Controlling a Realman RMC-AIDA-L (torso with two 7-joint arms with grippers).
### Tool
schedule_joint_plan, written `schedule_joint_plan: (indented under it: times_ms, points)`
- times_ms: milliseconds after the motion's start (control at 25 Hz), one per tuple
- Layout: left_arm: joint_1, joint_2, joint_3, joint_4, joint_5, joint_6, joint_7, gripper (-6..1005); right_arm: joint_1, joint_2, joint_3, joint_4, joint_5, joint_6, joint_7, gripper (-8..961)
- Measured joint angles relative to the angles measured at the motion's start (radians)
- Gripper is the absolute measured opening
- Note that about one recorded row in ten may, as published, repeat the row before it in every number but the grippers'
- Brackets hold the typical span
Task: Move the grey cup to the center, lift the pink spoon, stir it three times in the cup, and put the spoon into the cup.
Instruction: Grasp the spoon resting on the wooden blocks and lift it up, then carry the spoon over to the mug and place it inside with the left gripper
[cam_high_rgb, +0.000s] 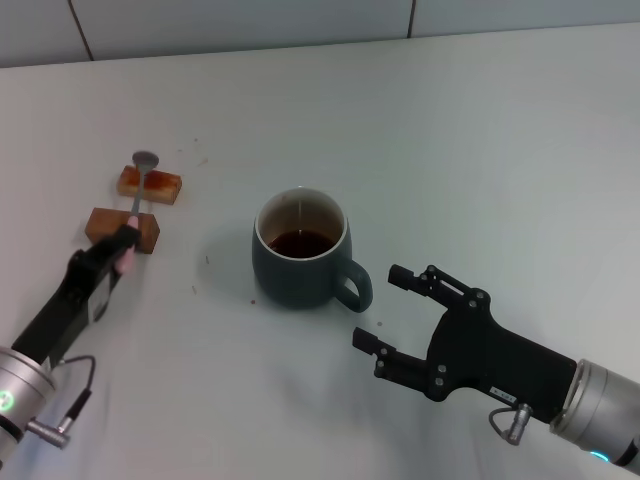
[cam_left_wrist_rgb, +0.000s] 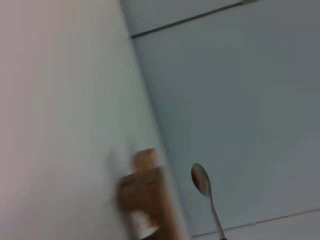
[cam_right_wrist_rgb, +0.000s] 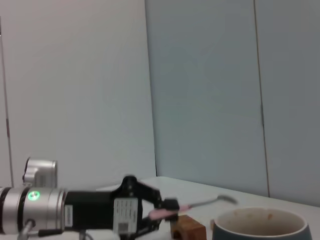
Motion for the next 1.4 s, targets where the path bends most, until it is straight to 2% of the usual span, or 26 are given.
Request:
schedule_joint_plan:
  times_ms: [280,440,480,560,600,640,680,760,800,1040,1240,1400]
  points:
    - [-0.025,0.003,0.006,0.098,0.065,0.112,-0.009,125,0.002,0.000,-0.002,0.000,0.000,-0.001,0.003,803]
    - [-0.055,0.008,0.057,0.364,0.157,0.192,-0.032,126,-0.006,0.000,-0.002,-0.011,0.000,-0.026,0.003,803]
    - [-0.055,0.008,0.057,0.364,0.157,0.192,-0.032,126,-0.009,0.000,-0.002,-0.016,0.000,-0.034,0.004,803]
    - [-0.060,0.014,0.158,0.671,0.201,0.230,-0.083,126,-0.013,0.000,-0.001,-0.027,0.000,-0.046,0.009,803]
    - [-0.060,0.014,0.158,0.671,0.201,0.230,-0.083,126,-0.018,0.000,-0.001,-0.038,0.000,-0.054,0.015,803]
    - [-0.057,0.018,0.189,0.769,0.212,0.235,-0.100,126,-0.018,0.000,-0.001,-0.038,0.000,-0.054,0.015,803]
    - [-0.044,0.022,0.260,1.031,0.266,0.248,-0.131,126,-0.022,0.000,-0.001,-0.045,0.000,-0.061,0.015,803]
    - [-0.040,0.022,0.291,1.175,0.310,0.262,-0.137,126,-0.033,0.000,0.003,-0.052,0.002,-0.079,0.015,803]
    - [-0.039,0.018,0.319,1.321,0.364,0.278,-0.140,126,-0.042,0.000,0.008,-0.055,0.005,-0.099,0.015,803]
    - [-0.046,0.011,0.407,1.603,0.437,0.333,-0.140,127,-0.070,0.001,0.013,-0.073,0.008,-0.121,0.009,803]
    - [-0.054,0.009,0.559,1.841,0.546,0.342,-0.149,127,-0.096,0.002,0.020,-0.084,0.009,-0.141,0.006,804]
    - [-0.095,0.004,0.686,1.950,0.678,0.336,-0.151,127,-0.121,0.003,0.024,-0.096,0.009,-0.163,0.005,804]
